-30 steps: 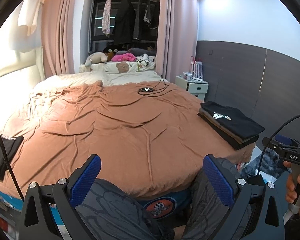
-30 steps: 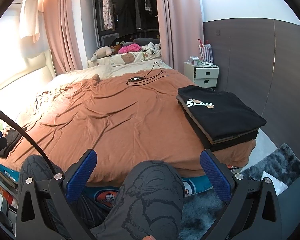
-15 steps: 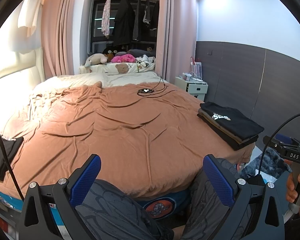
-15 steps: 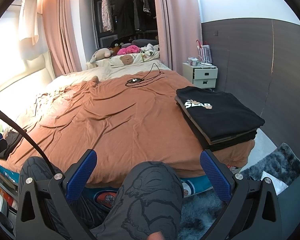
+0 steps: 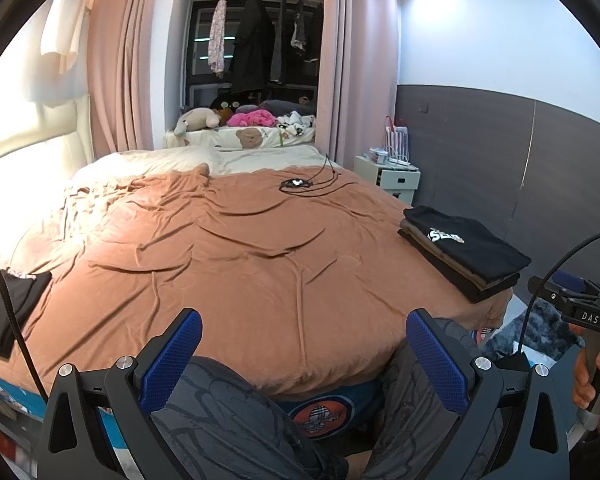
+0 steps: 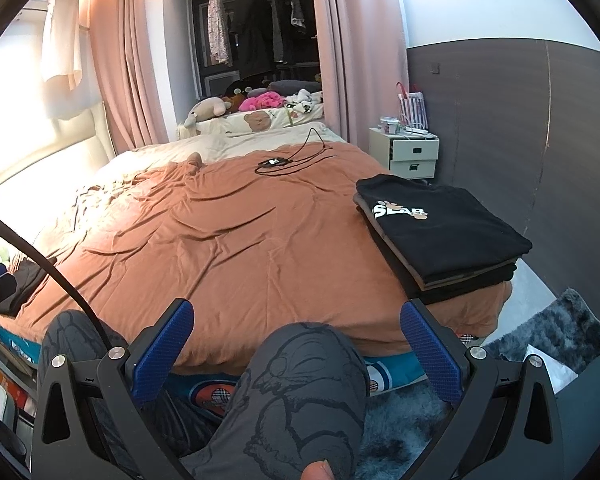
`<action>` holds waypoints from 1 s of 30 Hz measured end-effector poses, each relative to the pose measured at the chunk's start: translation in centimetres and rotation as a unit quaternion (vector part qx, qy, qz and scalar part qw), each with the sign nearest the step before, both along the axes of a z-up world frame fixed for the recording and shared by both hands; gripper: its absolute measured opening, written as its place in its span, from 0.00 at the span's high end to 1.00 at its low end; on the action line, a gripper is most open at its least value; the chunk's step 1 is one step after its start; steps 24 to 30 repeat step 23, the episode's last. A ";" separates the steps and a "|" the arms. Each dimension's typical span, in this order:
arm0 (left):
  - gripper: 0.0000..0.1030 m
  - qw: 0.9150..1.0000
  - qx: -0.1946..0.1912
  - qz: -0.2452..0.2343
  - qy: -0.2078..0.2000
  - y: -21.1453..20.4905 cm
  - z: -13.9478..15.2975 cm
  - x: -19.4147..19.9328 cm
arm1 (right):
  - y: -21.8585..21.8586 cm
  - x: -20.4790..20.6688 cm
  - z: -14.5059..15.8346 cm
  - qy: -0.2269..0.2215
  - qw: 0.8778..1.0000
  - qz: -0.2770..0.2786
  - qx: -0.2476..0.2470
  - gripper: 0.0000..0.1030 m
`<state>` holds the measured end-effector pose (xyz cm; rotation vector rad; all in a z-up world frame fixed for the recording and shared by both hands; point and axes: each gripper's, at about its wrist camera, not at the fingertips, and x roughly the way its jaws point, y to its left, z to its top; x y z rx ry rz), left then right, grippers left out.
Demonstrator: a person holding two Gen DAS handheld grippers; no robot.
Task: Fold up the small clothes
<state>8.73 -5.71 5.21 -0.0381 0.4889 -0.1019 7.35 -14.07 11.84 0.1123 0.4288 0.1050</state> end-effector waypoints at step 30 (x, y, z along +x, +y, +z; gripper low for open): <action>0.00 1.000 -0.010 0.018 -0.013 1.2 -0.1 -0.5 | 0.6 0.7 -0.4 -0.004 1.000 0.004 -0.008 0.00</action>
